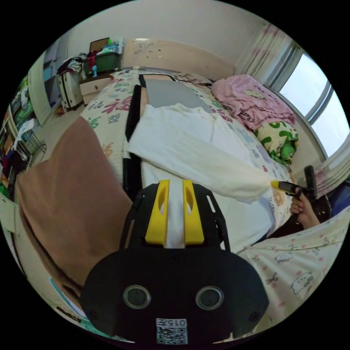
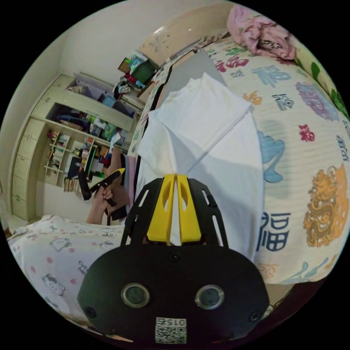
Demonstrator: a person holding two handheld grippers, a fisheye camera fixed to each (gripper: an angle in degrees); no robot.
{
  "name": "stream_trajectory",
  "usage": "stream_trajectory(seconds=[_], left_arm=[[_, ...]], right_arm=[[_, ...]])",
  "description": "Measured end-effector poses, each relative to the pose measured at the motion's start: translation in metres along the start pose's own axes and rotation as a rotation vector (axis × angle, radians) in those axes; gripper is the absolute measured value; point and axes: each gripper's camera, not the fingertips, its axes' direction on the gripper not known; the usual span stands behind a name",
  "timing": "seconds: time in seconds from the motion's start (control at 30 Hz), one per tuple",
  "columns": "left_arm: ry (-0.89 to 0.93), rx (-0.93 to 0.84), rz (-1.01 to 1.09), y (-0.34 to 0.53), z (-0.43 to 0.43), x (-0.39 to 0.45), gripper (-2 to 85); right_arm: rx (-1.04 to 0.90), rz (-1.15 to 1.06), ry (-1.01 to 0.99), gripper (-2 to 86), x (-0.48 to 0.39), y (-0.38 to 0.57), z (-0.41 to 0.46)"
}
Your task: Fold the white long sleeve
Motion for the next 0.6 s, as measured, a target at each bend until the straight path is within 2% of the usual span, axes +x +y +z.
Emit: stream_trajectory(seconds=[0.17, 0.33, 0.4, 0.6], left_arm=[[-0.132, -0.044, 0.087, -0.048, 0.008, 0.011, 7.4], [-0.232, -0.218, 0.174, -0.101, 0.052, 0.03, 9.0], [-0.298, -0.339, 0.166, -0.122, 0.08, 0.034, 8.9], [-0.409, -0.361, 0.163, -0.152, 0.107, 0.039, 7.1]], right_arm=[[0.035, 0.066, 0.021, 0.2, 0.019, 0.018, -0.036], [0.051, 0.107, 0.028, 0.1, 0.03, 0.025, -0.052], [0.065, 0.113, 0.034, 0.1, 0.032, 0.024, -0.059], [0.061, 0.142, 0.048, 0.1, 0.038, 0.017, -0.07]])
